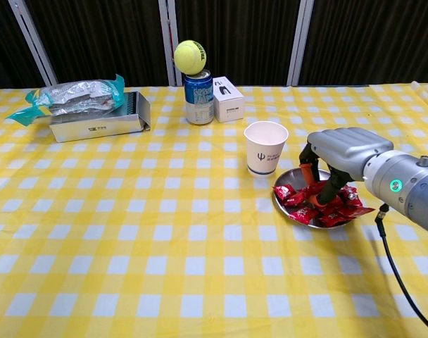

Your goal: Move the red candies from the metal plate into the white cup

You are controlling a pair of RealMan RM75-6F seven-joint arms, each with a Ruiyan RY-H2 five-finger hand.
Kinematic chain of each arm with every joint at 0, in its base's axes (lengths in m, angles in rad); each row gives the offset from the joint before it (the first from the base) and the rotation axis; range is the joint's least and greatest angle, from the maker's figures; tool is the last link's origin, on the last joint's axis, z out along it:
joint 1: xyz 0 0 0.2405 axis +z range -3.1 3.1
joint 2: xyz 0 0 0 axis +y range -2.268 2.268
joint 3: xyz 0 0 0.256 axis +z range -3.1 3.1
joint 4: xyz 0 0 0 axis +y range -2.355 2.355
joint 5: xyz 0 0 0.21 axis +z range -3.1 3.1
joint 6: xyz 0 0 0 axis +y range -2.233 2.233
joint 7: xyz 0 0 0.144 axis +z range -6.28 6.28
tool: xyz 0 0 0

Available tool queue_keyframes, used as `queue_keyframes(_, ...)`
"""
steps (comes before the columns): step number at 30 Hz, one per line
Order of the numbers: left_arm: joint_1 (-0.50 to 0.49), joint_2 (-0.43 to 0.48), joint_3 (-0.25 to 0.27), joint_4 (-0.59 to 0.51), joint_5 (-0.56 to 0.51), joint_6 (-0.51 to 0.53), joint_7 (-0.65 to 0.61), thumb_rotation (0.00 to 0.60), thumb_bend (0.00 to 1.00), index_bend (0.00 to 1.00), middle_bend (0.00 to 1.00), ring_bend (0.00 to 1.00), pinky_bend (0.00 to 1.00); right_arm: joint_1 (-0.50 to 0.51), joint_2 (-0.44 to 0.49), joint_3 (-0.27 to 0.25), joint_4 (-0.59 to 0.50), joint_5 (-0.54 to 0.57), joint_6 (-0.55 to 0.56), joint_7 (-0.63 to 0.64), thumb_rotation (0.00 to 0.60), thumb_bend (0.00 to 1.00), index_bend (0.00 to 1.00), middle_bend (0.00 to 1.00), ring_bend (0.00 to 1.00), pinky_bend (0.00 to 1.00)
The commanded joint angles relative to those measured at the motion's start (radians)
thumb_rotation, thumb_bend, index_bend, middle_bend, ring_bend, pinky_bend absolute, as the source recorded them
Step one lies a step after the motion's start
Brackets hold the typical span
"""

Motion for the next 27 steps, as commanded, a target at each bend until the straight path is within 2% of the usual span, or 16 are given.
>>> queue_keyframes(1,0.0,0.0,0.0,0.0,0.0,0.0,0.0,0.6,0.04,0.0,0.0,0.0,0.0,0.003,0.008,0.005,-0.013,-0.009,0.007,-0.001,0.6,0.45,0.67,0.52,0.72,0.85)
queue_keyframes(7,-0.001,0.001,0.0,-0.001,-0.002,-0.001,-0.002,0.6,0.04,0.0,0.0,0.0,0.0,0.007,0.041,0.016,-0.07,-0.017,0.024,-0.017,0.6,0.5,0.69,0.53,0.72,0.85)
queue_keyframes(16,-0.001,0.002,-0.001,-0.001,-0.004,-0.003,-0.004,0.6,0.04,0.0,0.0,0.0,0.0,0.011,0.081,0.03,-0.132,-0.024,0.05,-0.033,0.6,0.5,0.69,0.53,0.72,0.85)
queue_keyframes(27,-0.001,0.005,0.001,-0.007,-0.006,-0.007,-0.006,0.6,0.04,0.0,0.0,0.0,0.0,0.048,0.144,0.109,-0.228,0.003,0.068,-0.054,0.6,0.5,0.69,0.53,0.72,0.85)
